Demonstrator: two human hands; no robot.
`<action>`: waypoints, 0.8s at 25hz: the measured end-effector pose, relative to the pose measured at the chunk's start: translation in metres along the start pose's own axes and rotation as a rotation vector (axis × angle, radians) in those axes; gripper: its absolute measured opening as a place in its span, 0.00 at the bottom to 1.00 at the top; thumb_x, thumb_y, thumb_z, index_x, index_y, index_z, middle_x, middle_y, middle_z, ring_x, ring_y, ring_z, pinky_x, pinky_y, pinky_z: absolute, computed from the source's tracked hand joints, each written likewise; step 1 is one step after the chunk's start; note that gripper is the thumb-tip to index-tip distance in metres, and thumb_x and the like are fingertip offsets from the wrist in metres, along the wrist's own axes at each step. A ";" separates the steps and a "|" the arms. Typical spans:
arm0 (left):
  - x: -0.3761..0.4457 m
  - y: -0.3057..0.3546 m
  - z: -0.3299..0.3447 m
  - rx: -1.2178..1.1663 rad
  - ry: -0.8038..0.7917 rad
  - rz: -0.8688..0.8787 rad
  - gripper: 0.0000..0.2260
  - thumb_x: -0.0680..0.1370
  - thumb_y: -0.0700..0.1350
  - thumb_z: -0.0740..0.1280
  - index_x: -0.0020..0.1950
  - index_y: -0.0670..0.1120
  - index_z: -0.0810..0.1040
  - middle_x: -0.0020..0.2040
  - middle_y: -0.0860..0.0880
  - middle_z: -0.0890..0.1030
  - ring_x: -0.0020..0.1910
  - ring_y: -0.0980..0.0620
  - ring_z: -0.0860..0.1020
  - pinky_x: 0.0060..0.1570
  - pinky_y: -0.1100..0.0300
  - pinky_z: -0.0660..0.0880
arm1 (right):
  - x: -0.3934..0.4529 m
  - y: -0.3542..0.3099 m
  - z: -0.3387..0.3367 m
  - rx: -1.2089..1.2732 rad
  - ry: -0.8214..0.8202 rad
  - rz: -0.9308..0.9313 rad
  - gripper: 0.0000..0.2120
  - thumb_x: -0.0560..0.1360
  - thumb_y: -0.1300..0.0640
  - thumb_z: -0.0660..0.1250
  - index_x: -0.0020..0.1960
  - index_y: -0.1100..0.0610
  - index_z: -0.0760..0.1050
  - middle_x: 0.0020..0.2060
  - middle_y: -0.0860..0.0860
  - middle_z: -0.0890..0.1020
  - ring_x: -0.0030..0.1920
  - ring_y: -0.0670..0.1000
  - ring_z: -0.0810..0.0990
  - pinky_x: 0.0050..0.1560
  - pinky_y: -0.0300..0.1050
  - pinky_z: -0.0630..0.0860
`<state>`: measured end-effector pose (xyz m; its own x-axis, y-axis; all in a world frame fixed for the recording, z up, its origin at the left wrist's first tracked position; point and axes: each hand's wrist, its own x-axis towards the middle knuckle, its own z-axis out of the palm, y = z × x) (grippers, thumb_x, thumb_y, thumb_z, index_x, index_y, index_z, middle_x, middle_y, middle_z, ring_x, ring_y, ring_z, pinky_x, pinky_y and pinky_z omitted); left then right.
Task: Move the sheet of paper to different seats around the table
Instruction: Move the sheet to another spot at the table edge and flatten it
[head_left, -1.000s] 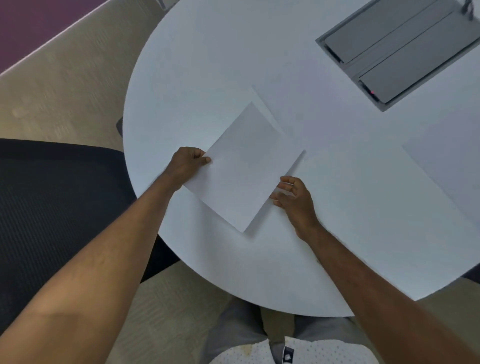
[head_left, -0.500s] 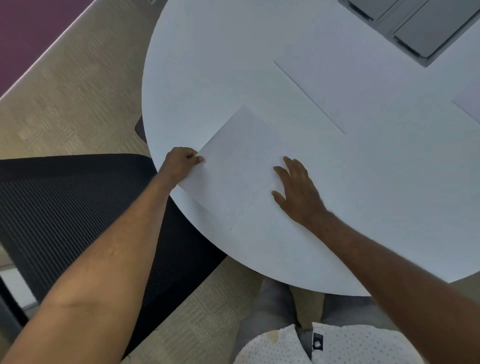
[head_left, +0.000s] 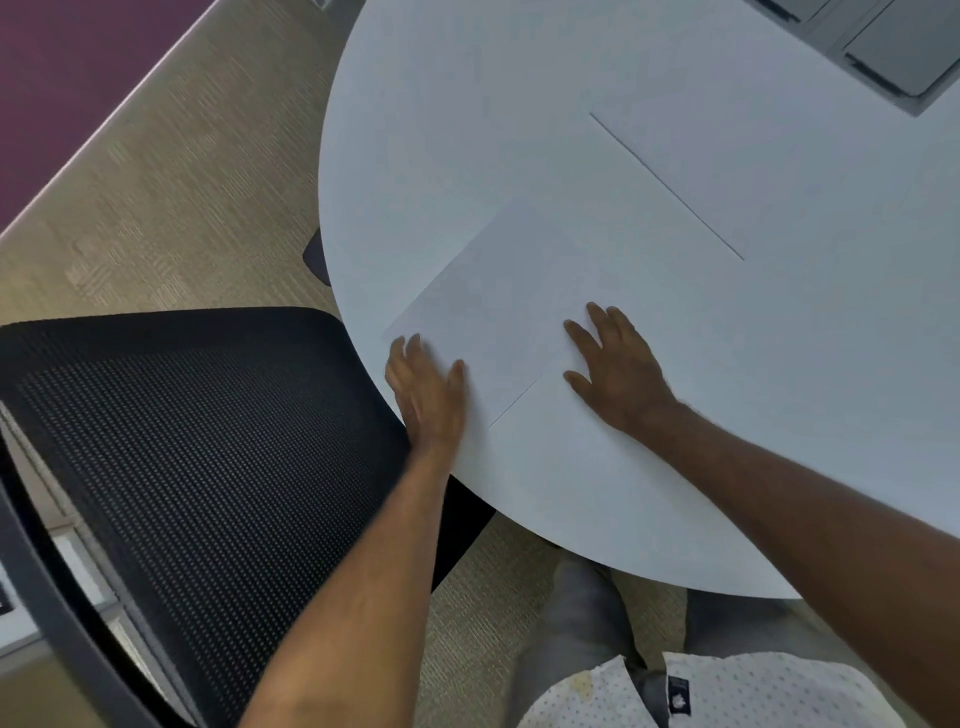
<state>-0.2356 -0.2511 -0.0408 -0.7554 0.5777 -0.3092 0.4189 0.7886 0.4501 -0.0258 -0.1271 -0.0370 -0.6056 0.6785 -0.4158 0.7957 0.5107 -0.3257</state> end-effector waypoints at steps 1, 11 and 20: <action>-0.004 -0.001 0.003 0.003 -0.031 0.002 0.31 0.81 0.50 0.70 0.80 0.43 0.62 0.82 0.44 0.57 0.81 0.43 0.56 0.74 0.46 0.68 | 0.000 -0.001 0.000 -0.004 -0.005 0.005 0.33 0.83 0.46 0.62 0.84 0.53 0.55 0.84 0.58 0.52 0.84 0.62 0.51 0.82 0.57 0.56; -0.008 -0.002 0.000 0.110 -0.163 0.016 0.32 0.85 0.51 0.62 0.84 0.42 0.52 0.86 0.46 0.47 0.84 0.47 0.45 0.80 0.53 0.53 | 0.001 -0.001 0.001 -0.033 -0.013 0.002 0.34 0.83 0.45 0.62 0.84 0.52 0.54 0.84 0.58 0.53 0.83 0.62 0.52 0.81 0.58 0.58; -0.008 -0.004 0.002 0.131 -0.151 0.016 0.32 0.85 0.51 0.62 0.84 0.42 0.52 0.86 0.46 0.47 0.85 0.48 0.45 0.71 0.62 0.47 | 0.003 0.003 -0.002 -0.044 -0.025 -0.015 0.35 0.83 0.43 0.61 0.85 0.50 0.51 0.85 0.55 0.50 0.84 0.60 0.51 0.80 0.56 0.59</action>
<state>-0.2305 -0.2579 -0.0416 -0.6685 0.6072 -0.4294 0.4993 0.7943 0.3460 -0.0251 -0.1225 -0.0375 -0.6172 0.6575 -0.4322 0.7857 0.5441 -0.2943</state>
